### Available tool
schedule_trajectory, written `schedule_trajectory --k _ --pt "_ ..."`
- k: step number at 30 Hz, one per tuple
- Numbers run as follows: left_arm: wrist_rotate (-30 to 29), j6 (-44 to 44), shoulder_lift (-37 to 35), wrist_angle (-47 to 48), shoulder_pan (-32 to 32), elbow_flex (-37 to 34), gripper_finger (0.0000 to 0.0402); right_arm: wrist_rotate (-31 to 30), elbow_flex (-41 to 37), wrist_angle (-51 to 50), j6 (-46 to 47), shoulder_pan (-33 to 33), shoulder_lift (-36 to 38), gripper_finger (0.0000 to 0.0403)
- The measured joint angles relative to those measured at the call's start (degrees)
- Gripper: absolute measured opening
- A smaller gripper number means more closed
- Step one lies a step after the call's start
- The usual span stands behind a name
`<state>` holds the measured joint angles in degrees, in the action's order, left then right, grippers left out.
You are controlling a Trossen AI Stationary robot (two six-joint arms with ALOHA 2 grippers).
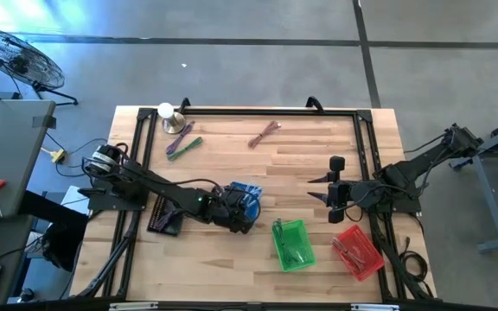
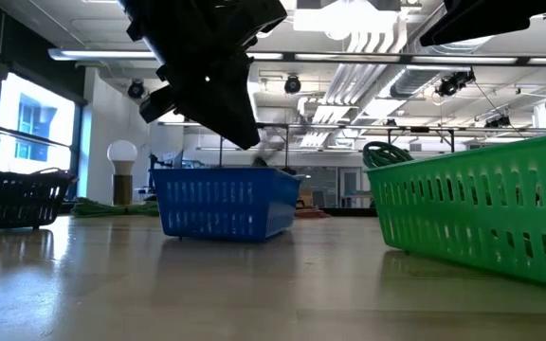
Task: Pick & Place USB Port
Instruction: Put the light blue USB cable into the blue bin, then put the green USB cable into the green bin
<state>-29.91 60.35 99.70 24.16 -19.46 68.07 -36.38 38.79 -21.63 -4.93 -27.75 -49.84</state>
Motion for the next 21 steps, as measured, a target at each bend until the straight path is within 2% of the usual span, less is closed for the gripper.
schedule_trajectory --k 10,15,21 --pt "-1.2 -2.2 0.0 0.0 0.0 0.0 0.0118 0.3 0.0 0.0 0.0 0.0 0.0 0.0142" --pt "-6.6 -6.3 -1.2 -0.1 0.0 0.0 0.0145 0.3 0.0 0.0 0.0 0.0 0.0 0.0142" --pt "-14.3 -16.2 -5.1 0.5 0.0 0.0 0.0149 0.2 0.0 0.0 0.0 0.0 0.0 0.0142"
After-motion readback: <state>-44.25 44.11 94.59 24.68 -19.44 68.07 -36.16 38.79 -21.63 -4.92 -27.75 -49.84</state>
